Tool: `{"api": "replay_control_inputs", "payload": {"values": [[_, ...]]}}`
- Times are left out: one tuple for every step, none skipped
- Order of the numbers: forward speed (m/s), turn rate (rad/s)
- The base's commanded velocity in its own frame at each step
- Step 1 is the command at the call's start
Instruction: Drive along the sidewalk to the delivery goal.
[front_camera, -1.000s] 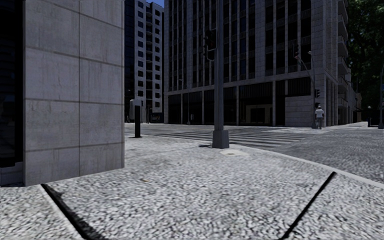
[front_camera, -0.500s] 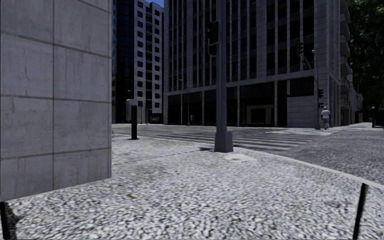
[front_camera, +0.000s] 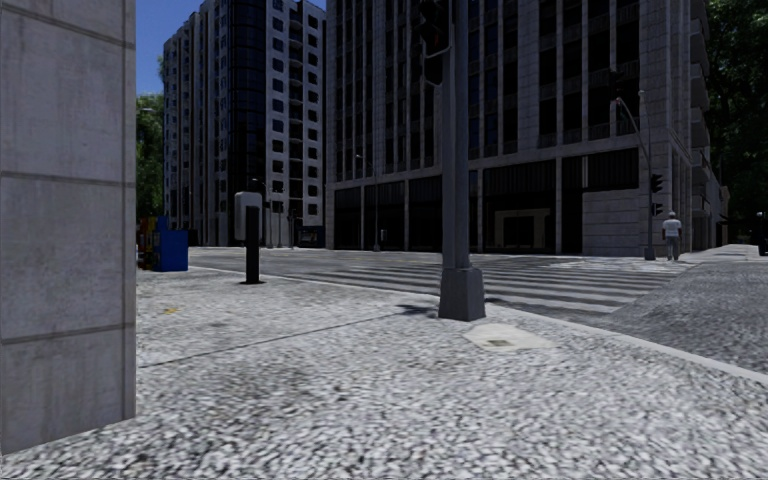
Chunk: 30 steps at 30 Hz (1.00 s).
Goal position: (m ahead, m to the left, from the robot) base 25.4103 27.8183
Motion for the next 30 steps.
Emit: {"api": "replay_control_inputs", "payload": {"values": [[2.0, 0.0], [2.0, 0.0], [2.0, 0.0], [2.0, 0.0], [2.0, 0.0], [2.0, 0.0], [2.0, 0.0], [2.0, 0.0], [2.0, 0.0], [2.0, 0.0], [2.0, 0.18], [2.0, 0.39], [1.93, 0.46], [1.66, 0.49], [1.43, 0.5], [1.34, 0.51], [1.33, 0.52], [1.33, 0.52], [1.32, 0.56], [1.32, 0.58], [1.32, 0.63], [1.32, 0.66], [1.32, 0.68], [1.32, 0.68], [1.32, 0.68], [1.32, 0.68], [1.32, 0.68], [1.32, 0.68], [1.32, 0.68], [1.33, 0.68]]}}
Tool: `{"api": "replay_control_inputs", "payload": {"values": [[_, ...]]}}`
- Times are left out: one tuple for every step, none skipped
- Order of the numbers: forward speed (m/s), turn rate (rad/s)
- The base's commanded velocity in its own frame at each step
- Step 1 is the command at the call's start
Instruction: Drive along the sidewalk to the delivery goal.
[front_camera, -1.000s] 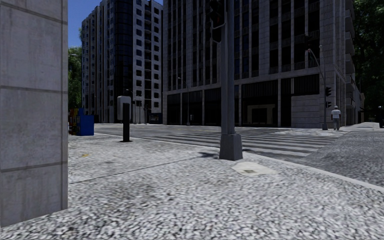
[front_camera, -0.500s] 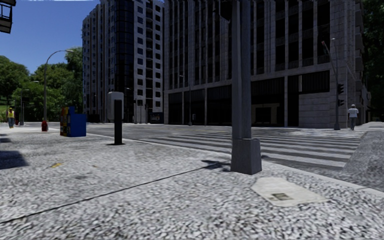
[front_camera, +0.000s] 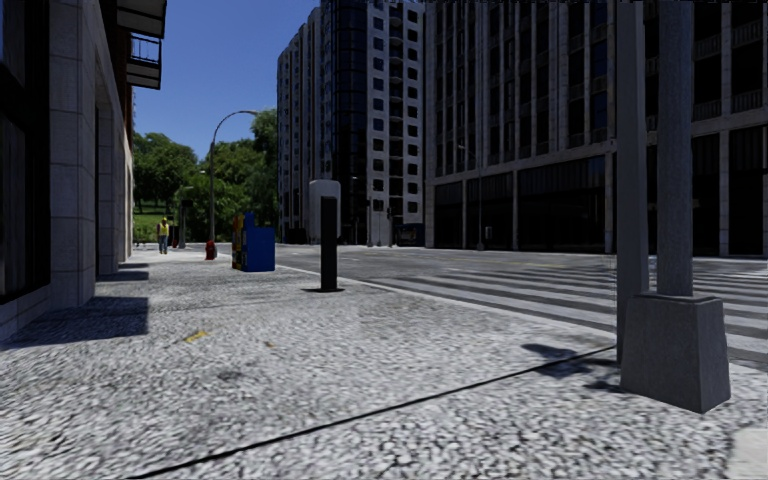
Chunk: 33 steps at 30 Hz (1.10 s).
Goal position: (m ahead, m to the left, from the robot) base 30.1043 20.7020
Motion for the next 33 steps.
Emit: {"api": "replay_control_inputs", "payload": {"values": [[1.38, 0.68], [1.52, 0.68], [2.0, 0.68], [2.0, 0.67], [2.0, 0.65], [2.0, 0.61], [2.0, 0.59], [2.0, 0.57], [2.0, 0.53], [2.0, 0.51], [2.0, 0.51], [2.0, 0.5], [2.0, 0.49], [2.0, 0.49], [2.0, 0.49], [2.0, 0.49], [2.0, 0.49], [2.0, 0.49], [2.0, 0.49], [2.0, 0.49], [2.0, 0.49], [2.0, 0.49], [2.0, 0.49], [2.0, 0.49], [2.0, 0.49], [2.0, 0.49], [2.0, 0.49], [2.0, 0.49], [2.0, 0.49], [2.0, 0.49], [2.0, 0.49], [2.0, 0.49], [2.0, 0.49]]}}
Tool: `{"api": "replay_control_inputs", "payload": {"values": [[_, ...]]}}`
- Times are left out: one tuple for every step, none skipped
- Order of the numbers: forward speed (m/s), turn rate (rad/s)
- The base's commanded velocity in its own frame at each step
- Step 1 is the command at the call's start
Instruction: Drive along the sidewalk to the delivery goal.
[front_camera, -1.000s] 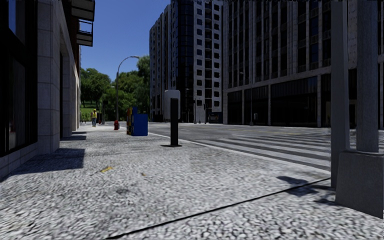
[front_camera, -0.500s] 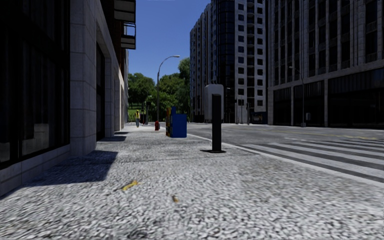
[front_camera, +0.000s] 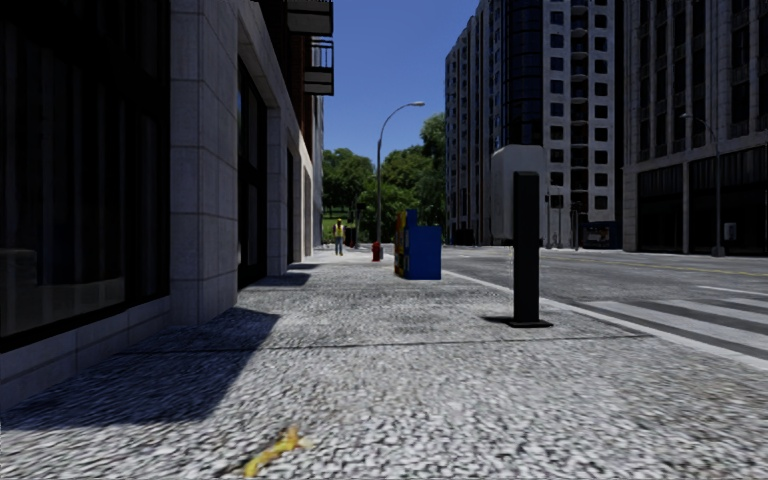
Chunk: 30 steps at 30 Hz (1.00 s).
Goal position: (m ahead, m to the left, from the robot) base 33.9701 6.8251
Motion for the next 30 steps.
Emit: {"api": "replay_control_inputs", "payload": {"values": [[2.0, 0.49], [2.0, 0.49], [2.0, 0.46], [2.0, 0.0], [2.0, 0.0], [2.0, 0.0], [2.0, 0.0], [2.0, 0.0], [2.0, 0.0], [2.0, 0.0], [2.0, 0.0], [2.0, 0.0], [2.0, 0.0], [2.0, 0.0], [2.0, 0.0], [2.0, 0.0], [2.0, 0.0], [2.0, 0.0], [2.0, 0.0], [2.0, 0.0], [2.0, 0.0], [2.0, 0.0], [2.0, 0.0], [2.0, 0.0], [2.0, 0.0], [2.0, 0.0], [2.0, 0.04], [2.0, 0.06], [2.0, 0.08], [2.0, 0.13]]}}
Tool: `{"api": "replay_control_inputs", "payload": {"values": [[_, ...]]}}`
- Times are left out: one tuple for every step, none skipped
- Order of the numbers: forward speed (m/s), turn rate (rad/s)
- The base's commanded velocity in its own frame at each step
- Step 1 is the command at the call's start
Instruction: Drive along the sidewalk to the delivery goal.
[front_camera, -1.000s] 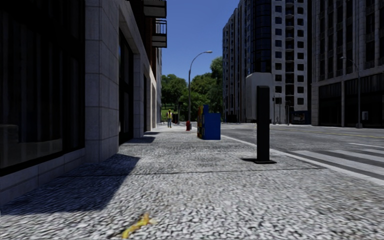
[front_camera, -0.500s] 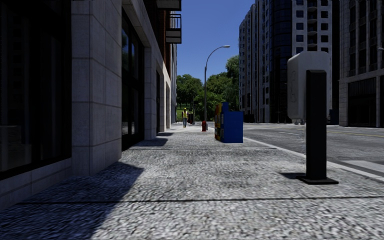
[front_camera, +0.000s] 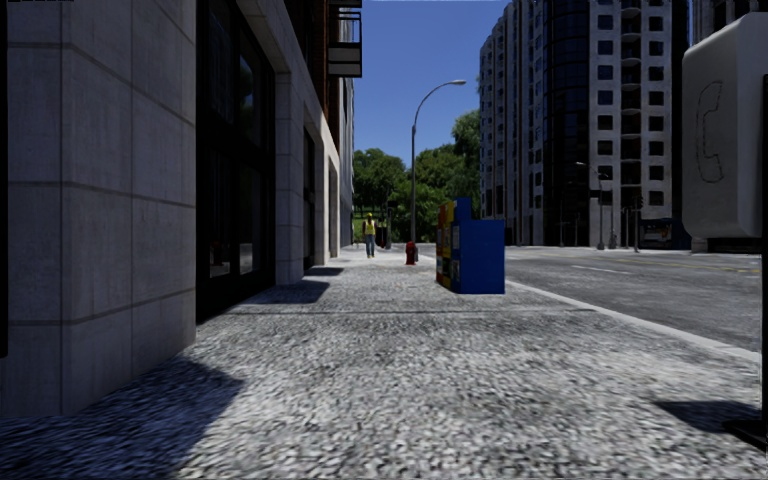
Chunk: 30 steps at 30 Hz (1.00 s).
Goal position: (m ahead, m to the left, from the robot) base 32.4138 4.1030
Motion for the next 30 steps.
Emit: {"api": "replay_control_inputs", "payload": {"values": [[2.0, 0.17], [2.0, 0.2], [2.0, 0.2], [2.0, 0.21], [2.0, 0.22], [2.0, 0.22], [2.0, 0.22], [2.0, 0.23], [2.0, 0.23], [2.0, 0.23], [2.0, 0.23], [2.0, 0.23], [2.0, 0.23], [2.0, 0.23], [2.0, 0.23], [2.0, 0.23], [2.0, 0.23], [2.0, 0.23], [2.0, 0.23], [2.0, 0.23], [2.0, 0.23], [2.0, 0.23], [2.0, 0.23], [2.0, 0.23], [2.0, 0.23], [2.0, 0.23], [2.0, 0.23], [2.0, 0.23], [2.0, 0.23], [2.0, 0.23]]}}
